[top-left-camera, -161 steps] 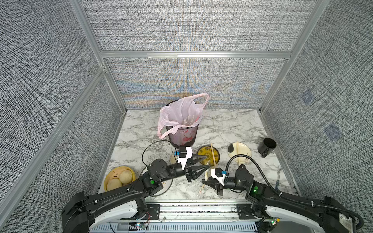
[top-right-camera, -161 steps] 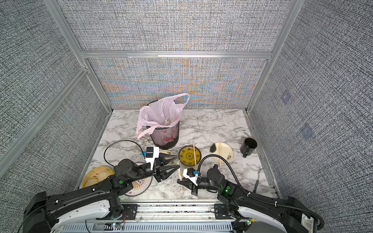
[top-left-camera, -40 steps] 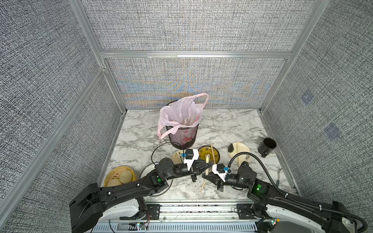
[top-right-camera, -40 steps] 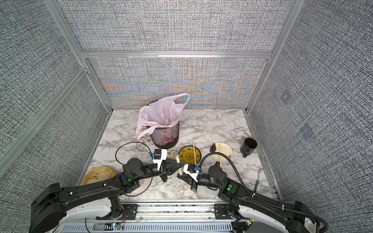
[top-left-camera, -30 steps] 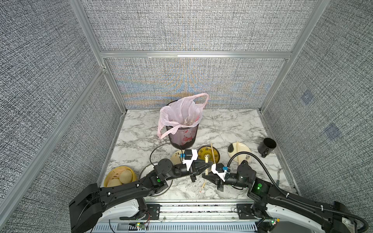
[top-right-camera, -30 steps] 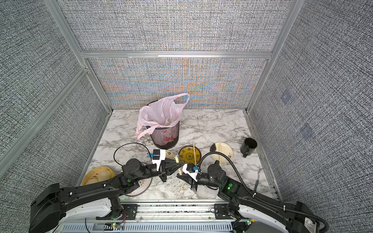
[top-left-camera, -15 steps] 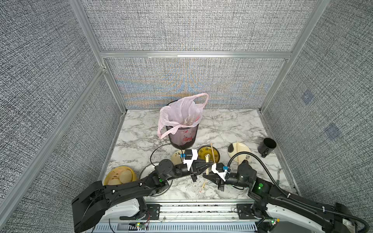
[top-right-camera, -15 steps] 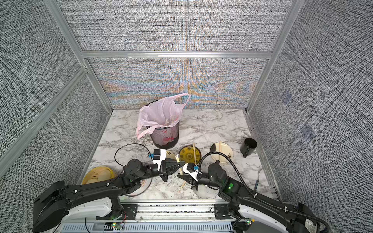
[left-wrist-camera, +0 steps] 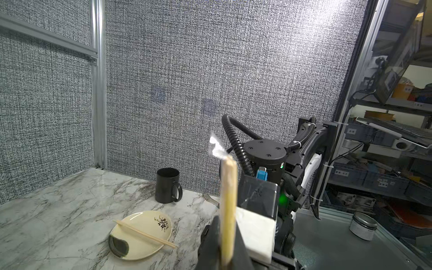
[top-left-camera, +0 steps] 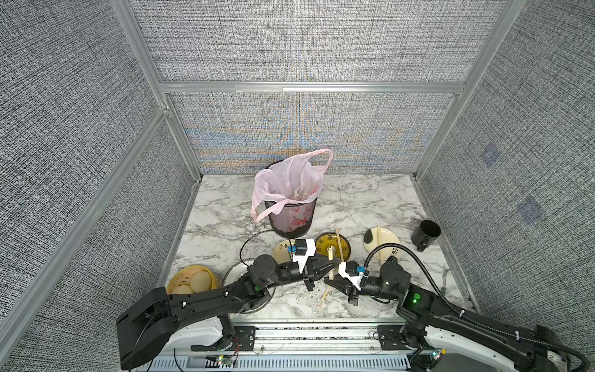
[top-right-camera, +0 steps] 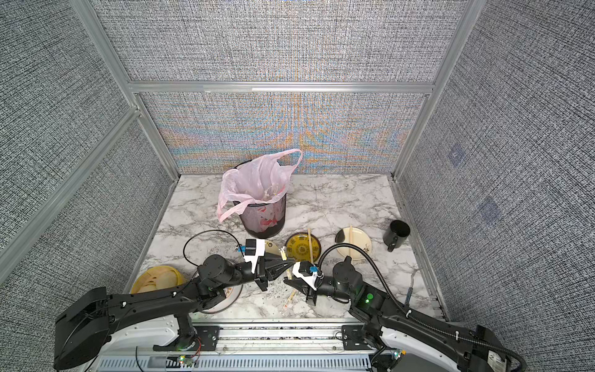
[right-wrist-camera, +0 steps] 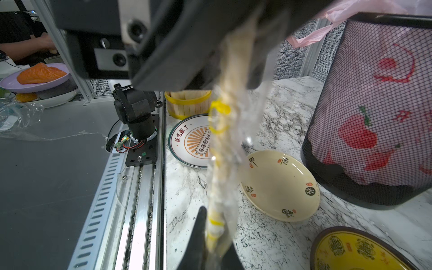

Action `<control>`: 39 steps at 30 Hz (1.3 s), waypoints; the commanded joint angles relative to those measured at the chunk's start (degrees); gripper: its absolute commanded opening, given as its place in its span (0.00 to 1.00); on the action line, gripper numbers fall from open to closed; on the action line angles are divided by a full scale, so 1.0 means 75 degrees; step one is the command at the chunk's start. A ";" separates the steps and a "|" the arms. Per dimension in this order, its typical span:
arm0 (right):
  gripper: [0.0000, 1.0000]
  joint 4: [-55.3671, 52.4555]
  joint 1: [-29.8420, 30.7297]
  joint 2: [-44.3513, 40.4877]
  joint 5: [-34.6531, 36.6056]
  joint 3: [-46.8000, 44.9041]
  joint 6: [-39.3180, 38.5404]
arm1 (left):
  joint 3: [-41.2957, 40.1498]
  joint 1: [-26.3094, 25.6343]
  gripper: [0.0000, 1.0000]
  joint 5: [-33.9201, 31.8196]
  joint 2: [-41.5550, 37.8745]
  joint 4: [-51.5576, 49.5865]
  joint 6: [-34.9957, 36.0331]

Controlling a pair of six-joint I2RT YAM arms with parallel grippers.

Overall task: Remove the packaging of disposable chopsticks
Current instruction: Remove the packet bag from the disposable chopsticks.

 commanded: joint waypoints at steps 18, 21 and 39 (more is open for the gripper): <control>0.00 0.2772 0.0002 -0.0669 -0.0311 -0.0460 0.0002 | 0.0196 0.0008 0.08 0.0145 0.0264 -0.1067 -0.0180; 0.00 0.2852 0.0004 -0.0728 -0.0287 -0.0457 0.0012 | 0.0146 0.0008 0.04 0.0166 0.0273 -0.1026 -0.0189; 0.00 0.2568 0.0002 -0.0892 -0.0416 -0.0029 -0.0053 | 0.0014 0.0008 0.05 0.0248 0.0863 -0.0960 -0.0139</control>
